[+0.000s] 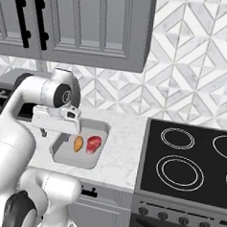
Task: Place one potato and one steak in each tupperware on the nearby counter, to pack two identical lunches.
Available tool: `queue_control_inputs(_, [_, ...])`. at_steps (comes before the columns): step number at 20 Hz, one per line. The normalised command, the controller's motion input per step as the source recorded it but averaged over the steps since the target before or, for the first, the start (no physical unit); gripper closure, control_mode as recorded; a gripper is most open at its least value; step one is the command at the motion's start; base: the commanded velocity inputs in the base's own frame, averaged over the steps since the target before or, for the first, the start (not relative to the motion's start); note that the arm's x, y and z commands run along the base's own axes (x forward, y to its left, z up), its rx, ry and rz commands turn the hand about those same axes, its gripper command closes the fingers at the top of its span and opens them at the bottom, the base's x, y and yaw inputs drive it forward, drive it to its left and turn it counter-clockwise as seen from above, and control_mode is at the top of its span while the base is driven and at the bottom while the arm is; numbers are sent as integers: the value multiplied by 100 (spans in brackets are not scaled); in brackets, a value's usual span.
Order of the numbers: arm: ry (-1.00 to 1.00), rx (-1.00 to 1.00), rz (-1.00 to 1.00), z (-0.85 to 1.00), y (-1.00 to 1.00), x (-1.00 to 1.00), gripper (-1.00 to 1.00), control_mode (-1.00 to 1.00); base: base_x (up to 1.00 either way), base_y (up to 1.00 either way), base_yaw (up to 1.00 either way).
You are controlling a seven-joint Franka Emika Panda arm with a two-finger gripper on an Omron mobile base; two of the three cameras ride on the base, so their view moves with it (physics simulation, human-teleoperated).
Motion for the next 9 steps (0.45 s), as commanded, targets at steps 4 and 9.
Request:
queue_control_inputs(4, [0,-10,-13,56,1,-9,-100,-100,0,0,0])
queue_control_inputs(9, [-3,-4,-12,29,-12,-6,-100,-100,0,0,0])
